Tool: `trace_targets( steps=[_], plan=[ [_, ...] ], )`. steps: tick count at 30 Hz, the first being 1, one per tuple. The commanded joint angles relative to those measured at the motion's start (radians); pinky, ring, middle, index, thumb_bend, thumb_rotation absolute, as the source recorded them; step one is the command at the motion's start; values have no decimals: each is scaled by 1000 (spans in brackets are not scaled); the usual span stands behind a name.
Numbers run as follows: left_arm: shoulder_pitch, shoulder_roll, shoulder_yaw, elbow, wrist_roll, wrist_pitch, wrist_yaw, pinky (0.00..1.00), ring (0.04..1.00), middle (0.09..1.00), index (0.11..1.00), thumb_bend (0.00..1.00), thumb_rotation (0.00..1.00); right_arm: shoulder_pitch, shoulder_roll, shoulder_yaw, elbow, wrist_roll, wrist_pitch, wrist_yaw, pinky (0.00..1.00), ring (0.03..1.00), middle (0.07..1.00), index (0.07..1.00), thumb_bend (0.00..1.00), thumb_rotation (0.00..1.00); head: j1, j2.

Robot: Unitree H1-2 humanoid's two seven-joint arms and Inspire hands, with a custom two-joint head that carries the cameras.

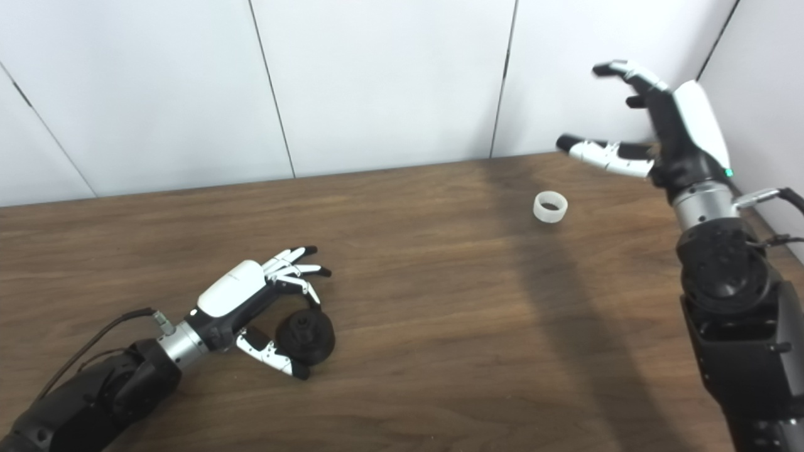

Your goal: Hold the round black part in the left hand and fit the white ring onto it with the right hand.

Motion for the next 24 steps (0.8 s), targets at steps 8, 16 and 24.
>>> trace_targets(
  steps=[8, 16, 24],
  plan=[
    [35, 57, -24, 5, 27, 16, -87, 1000, 1000, 879, 481, 525, 61, -66, -143, 93, 142, -88, -62, 83, 912, 1000, 974, 829, 711, 416, -32, -1],
    [44, 69, -28, -7, 29, 16, -79, 1000, 1000, 878, 481, 525, 60, -115, -195, 178, 280, -134, -137, 126, 985, 1000, 945, 769, 855, 338, -70, -17],
    [41, 84, -50, 1, 21, 16, -62, 1000, 1000, 885, 481, 525, 62, -168, -211, 240, 406, -186, -197, 139, 992, 1000, 926, 735, 927, 268, -105, -34]
  ],
)
